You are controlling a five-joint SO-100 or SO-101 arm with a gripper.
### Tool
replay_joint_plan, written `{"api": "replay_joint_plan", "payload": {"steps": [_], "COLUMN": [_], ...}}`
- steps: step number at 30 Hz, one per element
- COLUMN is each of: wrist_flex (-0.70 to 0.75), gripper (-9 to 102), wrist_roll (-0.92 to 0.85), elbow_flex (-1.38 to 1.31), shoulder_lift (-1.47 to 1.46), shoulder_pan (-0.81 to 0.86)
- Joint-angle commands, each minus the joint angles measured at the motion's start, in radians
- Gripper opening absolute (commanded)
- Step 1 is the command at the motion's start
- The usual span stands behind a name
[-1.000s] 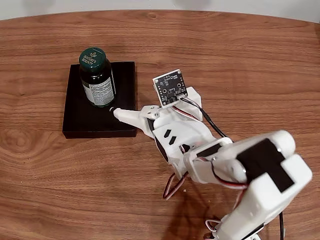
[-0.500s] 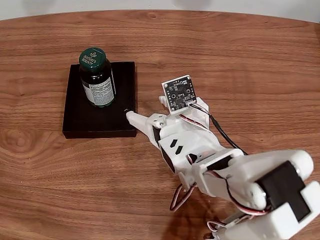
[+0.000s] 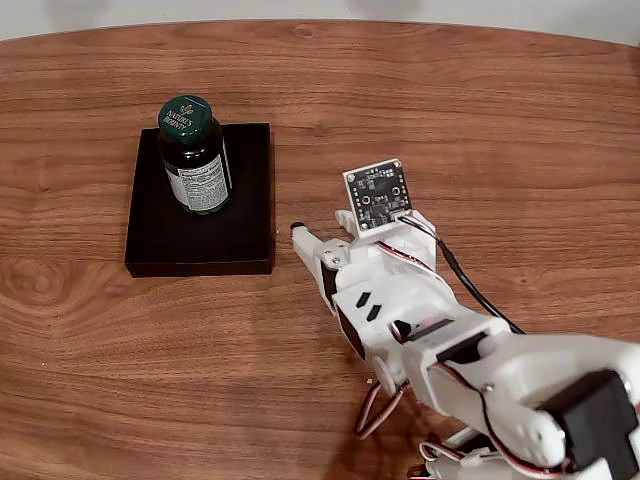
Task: Pick up the pill bottle and place it in the black box.
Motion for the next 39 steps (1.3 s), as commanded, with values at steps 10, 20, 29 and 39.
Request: {"api": "replay_joint_plan", "payload": {"steps": [10,20,29,39], "wrist_flex": [0.176,0.494,0.752,1.143], "gripper": [1,0,0,0], "wrist_roll": [-0.031,-0.094,-0.153,-0.091], "elbow_flex": [0.115,0.12,0.124,0.135], "shoulder_lift": [0.316,0.569,0.746,0.985], "shoulder_pan": [0.034,0.069,0.072,0.098]}}
